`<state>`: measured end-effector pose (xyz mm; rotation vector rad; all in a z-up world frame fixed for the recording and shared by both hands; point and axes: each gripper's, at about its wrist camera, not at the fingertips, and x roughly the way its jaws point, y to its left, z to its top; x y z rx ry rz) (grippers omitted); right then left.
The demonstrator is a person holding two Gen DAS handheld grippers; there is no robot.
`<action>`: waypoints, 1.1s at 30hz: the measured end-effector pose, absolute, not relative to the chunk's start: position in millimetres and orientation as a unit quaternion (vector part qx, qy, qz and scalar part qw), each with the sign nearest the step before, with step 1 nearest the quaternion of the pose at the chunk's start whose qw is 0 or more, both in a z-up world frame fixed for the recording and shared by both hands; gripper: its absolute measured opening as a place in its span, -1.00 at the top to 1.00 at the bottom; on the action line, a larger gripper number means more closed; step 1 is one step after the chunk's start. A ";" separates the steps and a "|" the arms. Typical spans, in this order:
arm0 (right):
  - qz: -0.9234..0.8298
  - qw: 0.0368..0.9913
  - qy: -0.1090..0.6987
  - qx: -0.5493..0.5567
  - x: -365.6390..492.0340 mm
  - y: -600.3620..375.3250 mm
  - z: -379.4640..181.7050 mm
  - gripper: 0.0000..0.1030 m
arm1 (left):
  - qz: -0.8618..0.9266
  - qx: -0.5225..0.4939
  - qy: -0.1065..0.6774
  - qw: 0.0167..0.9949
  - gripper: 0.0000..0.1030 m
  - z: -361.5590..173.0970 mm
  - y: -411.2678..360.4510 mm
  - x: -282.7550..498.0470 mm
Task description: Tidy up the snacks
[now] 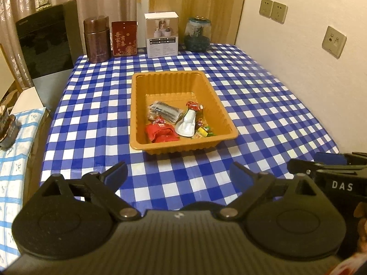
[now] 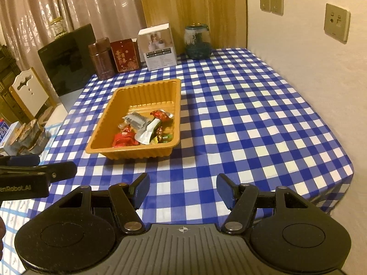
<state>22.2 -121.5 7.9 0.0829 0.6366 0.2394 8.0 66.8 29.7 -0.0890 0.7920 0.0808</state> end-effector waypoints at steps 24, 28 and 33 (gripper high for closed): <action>0.116 0.942 0.312 0.038 13.1 -121.5 6.6 -0.25 | 0.044 -0.044 0.384 0.921 -0.87 30.1 65.6 2.1; 0.115 0.942 0.312 0.040 13.6 -122.4 6.0 -0.25 | 0.043 -0.042 0.386 0.921 -0.87 29.9 64.9 2.4; 0.115 0.943 0.311 0.041 13.5 -122.6 6.7 -0.25 | 0.043 -0.038 0.387 0.920 -0.87 28.6 64.8 3.4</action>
